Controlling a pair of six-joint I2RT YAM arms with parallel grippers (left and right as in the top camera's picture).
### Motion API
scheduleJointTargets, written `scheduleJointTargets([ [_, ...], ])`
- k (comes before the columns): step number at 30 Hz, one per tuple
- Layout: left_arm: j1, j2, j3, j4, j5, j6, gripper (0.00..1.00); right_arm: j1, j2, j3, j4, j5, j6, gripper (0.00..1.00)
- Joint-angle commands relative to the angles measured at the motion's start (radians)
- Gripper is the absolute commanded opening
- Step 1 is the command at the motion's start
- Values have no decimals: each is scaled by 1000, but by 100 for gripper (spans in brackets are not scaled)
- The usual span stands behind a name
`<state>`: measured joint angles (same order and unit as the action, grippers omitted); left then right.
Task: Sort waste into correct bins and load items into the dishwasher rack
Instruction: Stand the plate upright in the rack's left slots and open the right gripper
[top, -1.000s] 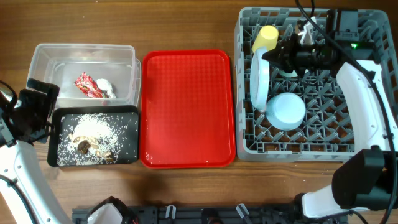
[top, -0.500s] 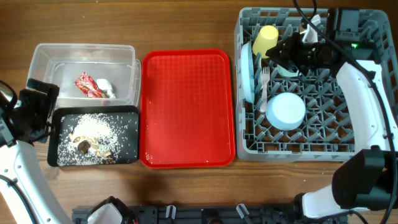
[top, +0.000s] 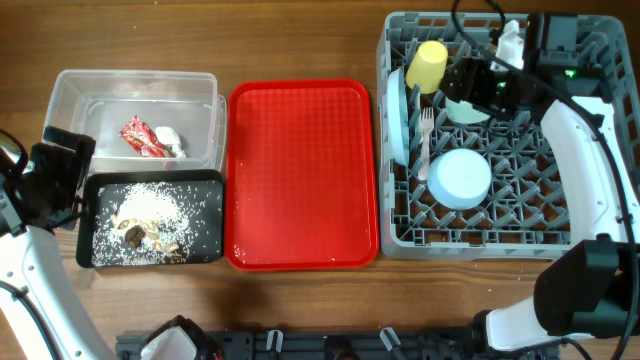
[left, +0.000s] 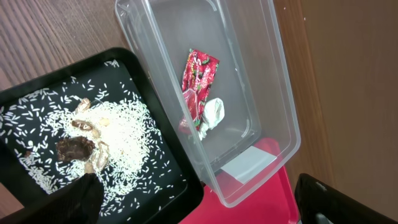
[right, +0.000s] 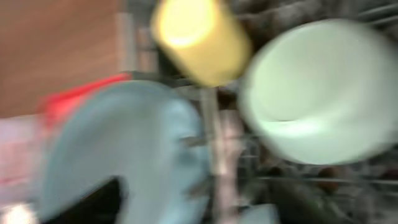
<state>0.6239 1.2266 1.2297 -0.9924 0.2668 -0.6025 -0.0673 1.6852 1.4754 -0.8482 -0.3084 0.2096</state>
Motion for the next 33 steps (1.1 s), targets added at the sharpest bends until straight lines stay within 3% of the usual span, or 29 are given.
scheduleJointTargets([
  [1, 5, -2, 14, 0, 1, 23, 100, -2, 13, -5, -4, 277, -116, 100],
  [24, 5, -2, 14, 0, 1, 23, 100, -2, 8, -5, 2, 275, -116, 100],
  [28, 5, -2, 14, 0, 1, 23, 100, -1, -84, -5, 2, 275, -116, 100],
  [33, 5, -2, 14, 0, 1, 23, 100, -1, -346, -5, 2, 275, -116, 100],
])
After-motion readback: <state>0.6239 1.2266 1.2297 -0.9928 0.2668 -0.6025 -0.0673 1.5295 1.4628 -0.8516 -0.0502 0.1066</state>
